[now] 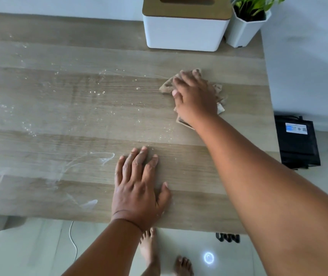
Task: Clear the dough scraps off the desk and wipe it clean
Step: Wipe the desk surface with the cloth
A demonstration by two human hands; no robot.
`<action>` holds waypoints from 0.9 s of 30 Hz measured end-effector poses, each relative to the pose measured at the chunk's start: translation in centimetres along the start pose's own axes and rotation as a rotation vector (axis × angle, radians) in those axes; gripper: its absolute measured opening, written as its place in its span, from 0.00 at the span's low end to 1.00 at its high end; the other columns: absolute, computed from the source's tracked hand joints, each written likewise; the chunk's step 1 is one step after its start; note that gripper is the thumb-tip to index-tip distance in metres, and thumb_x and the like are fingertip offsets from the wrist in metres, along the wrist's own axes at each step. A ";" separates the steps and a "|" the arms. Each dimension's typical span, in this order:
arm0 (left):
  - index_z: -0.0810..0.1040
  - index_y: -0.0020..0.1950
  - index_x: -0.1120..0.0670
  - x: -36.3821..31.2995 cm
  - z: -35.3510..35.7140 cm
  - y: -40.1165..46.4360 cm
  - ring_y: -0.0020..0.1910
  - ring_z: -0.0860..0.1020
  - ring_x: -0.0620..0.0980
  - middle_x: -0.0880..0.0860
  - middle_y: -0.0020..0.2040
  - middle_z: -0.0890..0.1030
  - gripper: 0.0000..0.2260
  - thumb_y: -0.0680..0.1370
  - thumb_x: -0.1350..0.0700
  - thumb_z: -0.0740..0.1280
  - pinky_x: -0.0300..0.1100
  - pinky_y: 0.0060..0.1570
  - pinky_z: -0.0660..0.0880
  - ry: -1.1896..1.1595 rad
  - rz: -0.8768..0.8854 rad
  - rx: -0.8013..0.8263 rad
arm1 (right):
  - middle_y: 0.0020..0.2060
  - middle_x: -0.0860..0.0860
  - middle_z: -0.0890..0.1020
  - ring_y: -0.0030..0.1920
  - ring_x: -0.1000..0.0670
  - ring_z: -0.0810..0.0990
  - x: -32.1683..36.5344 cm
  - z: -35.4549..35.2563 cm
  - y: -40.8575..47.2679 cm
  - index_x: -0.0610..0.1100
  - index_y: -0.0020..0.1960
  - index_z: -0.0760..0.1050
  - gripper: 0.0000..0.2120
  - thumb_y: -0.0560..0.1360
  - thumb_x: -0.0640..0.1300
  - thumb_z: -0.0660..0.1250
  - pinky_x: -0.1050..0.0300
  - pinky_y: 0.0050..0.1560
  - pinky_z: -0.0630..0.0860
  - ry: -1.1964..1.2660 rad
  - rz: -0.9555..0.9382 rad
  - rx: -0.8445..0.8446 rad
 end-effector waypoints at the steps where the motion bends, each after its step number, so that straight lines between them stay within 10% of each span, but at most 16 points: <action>1: 0.75 0.72 0.56 0.0 0.0 0.0 0.80 0.63 0.59 0.57 0.78 0.69 0.29 0.74 0.43 0.64 0.62 0.78 0.56 0.002 0.000 -0.005 | 0.82 0.52 0.62 0.82 0.41 0.55 0.3 0.2 -0.9 0.52 0.79 0.67 0.23 0.85 0.54 0.54 0.40 0.80 0.56 -0.002 -0.074 0.026; 7: 0.76 0.71 0.56 0.0 0.0 0.0 0.79 0.64 0.60 0.58 0.77 0.70 0.29 0.74 0.43 0.65 0.62 0.78 0.57 0.007 -0.002 -0.023 | 0.79 0.52 0.67 0.81 0.46 0.61 -4.1 -1.1 -8.1 0.52 0.76 0.72 0.22 0.84 0.54 0.58 0.40 0.79 0.59 -0.019 -0.384 0.069; 15: 0.76 0.71 0.56 -0.1 -0.1 0.0 0.79 0.64 0.60 0.58 0.76 0.70 0.29 0.74 0.44 0.67 0.61 0.79 0.55 0.008 -0.004 -0.025 | 0.80 0.49 0.66 0.81 0.40 0.59 -1.9 -0.2 -6.5 0.53 0.74 0.73 0.21 0.82 0.53 0.58 0.40 0.77 0.58 -0.023 0.147 -0.091; 23: 0.76 0.71 0.57 -0.1 -0.1 0.0 0.79 0.64 0.61 0.58 0.76 0.70 0.29 0.74 0.42 0.64 0.62 0.78 0.57 0.011 0.005 -0.027 | 0.77 0.51 0.71 0.80 0.44 0.64 -1.5 0.0 -13.4 0.52 0.73 0.76 0.20 0.83 0.53 0.60 0.41 0.76 0.63 -0.013 -0.335 -0.031; 27: 0.76 0.71 0.56 0.0 0.0 0.0 0.79 0.64 0.60 0.58 0.77 0.70 0.29 0.74 0.42 0.65 0.62 0.79 0.56 0.005 0.004 -0.030 | 0.74 0.52 0.75 0.78 0.46 0.68 -4.3 -1.0 -15.2 0.51 0.67 0.81 0.17 0.81 0.53 0.64 0.42 0.73 0.68 0.027 -0.268 -0.106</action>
Point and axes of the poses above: each hand's wrist, its own y-axis towards the middle knuckle, its own z-axis out of the palm, x = y × z, the point moved 2 cm from there along y, towards the middle knuckle
